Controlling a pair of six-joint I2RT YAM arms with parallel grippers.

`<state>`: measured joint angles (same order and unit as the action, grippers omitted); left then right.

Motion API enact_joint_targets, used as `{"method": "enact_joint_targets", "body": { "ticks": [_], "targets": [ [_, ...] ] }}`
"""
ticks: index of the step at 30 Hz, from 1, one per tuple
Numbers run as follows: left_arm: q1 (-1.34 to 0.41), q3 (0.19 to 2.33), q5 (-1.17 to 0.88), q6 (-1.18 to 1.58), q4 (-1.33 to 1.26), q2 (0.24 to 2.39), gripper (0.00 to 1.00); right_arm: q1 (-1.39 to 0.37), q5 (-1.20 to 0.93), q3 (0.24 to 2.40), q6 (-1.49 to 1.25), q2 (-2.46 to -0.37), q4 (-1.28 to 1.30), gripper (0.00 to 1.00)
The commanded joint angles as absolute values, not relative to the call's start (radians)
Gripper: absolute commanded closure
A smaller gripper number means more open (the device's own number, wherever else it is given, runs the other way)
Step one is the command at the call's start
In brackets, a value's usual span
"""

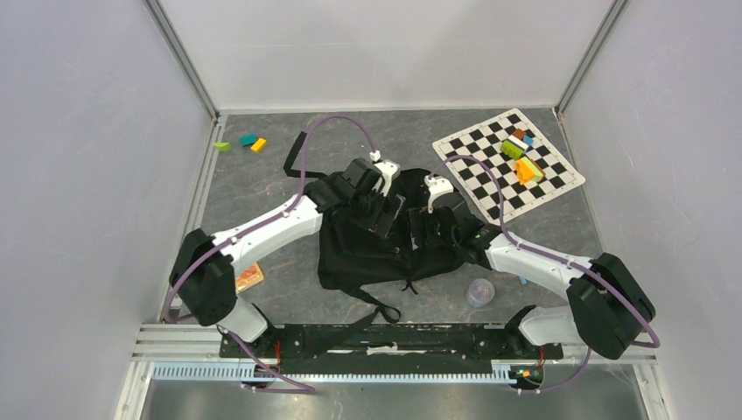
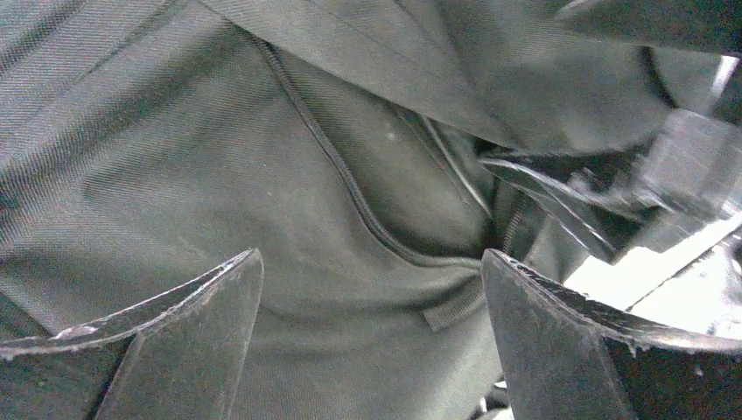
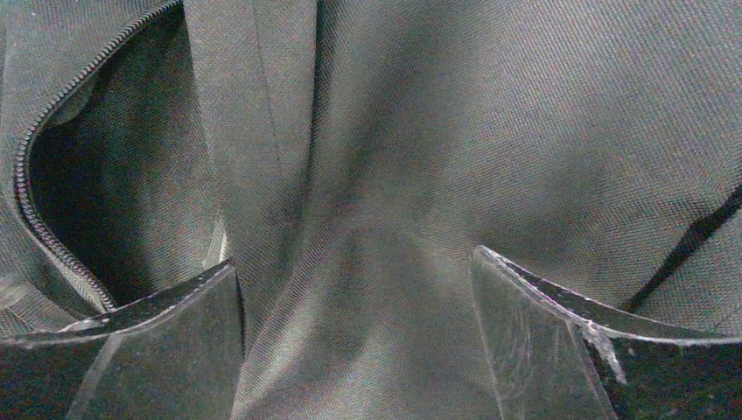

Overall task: Pack the student bag
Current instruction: Adjust the student bag at the center of the board.

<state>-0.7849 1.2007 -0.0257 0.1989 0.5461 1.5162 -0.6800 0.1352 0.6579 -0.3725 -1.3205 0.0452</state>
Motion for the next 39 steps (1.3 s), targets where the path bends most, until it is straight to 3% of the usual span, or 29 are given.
{"method": "enact_joint_targets", "body": {
  "ticks": [1, 15, 18, 24, 27, 29, 35, 39],
  "targets": [
    [-0.787, 1.274, 0.094, 0.161, 0.550, 1.582, 0.00, -0.676, 0.174, 0.674, -0.342, -1.291, 0.066, 0.08],
    [-0.864, 1.356, 0.337, 0.022, 0.667, 1.746, 0.02, -0.675, 0.170, 0.645, -0.343, -1.286, 0.044, 0.06],
    [-0.863, 1.358, 0.399, 0.002, 0.679, 1.735, 0.22, -0.677, 0.186, 0.638, -0.343, -1.279, 0.044, 0.06],
    [-0.864, 1.364, 0.443, -0.031, 0.698, 1.709, 0.75, -0.676, 0.219, 0.634, -0.343, -1.278, 0.056, 0.06],
    [-0.864, 1.375, 0.422, -0.014, 0.696, 1.680, 0.92, -0.677, 0.266, 0.632, -0.348, -1.275, 0.072, 0.06],
    [-0.864, 1.382, 0.388, -0.010, 0.679, 1.641, 0.98, -0.676, 0.295, 0.629, -0.348, -1.273, 0.079, 0.06],
    [-0.864, 1.351, 0.288, 0.025, 0.563, 1.500, 0.98, -0.676, 0.359, 0.640, -0.344, -1.304, 0.107, 0.03],
    [-0.855, 1.338, 0.208, 0.022, 0.573, 1.518, 0.98, -0.675, 0.327, 0.677, -0.312, -1.315, 0.115, 0.02]
  ]
}}
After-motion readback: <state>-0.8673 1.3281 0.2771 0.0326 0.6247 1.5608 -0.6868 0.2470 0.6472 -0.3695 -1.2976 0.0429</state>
